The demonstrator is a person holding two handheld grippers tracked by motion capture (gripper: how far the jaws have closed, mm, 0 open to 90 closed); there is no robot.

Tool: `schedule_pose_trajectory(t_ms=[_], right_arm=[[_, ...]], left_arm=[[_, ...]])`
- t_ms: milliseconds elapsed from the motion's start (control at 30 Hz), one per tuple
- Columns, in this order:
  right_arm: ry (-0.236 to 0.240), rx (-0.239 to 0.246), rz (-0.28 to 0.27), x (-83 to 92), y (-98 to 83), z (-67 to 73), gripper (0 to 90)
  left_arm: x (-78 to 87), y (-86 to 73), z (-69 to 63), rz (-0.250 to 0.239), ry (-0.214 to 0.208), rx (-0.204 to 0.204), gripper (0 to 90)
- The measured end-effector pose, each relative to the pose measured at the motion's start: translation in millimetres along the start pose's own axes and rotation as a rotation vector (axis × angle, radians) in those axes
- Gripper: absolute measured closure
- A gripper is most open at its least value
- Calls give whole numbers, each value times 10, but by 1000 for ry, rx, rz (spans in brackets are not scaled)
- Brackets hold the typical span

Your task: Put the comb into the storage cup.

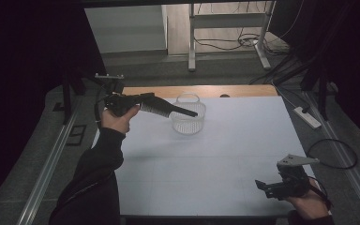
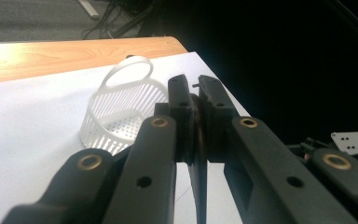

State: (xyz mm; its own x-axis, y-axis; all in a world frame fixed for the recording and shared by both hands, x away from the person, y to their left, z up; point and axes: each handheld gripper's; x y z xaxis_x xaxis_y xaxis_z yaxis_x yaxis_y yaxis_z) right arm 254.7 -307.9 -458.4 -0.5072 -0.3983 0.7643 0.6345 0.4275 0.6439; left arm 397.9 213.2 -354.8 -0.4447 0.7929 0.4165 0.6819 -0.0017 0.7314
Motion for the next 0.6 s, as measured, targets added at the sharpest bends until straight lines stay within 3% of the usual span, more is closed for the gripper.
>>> schedule_pose_trajectory(t_ms=[333,600], right_arm=[[-35,-24,-15,83,-60,-3,0],[-28,-24,-17,88,-65,-4,0]], left_arm=[[21,50,58,-10,22,16,837],[-36,89,118,-16,47,34,837]])
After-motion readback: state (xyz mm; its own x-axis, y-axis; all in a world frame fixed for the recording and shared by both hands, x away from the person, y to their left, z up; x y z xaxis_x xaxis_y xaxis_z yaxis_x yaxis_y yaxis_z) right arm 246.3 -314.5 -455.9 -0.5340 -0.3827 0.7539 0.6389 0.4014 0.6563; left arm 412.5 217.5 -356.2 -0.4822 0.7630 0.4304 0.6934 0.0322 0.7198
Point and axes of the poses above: each handheld gripper's, and its own axes: x roughly backward along the jaws, y roughly out of its top, z roughly to its left, and after that the axes turned 2 degrees about z, right-handed
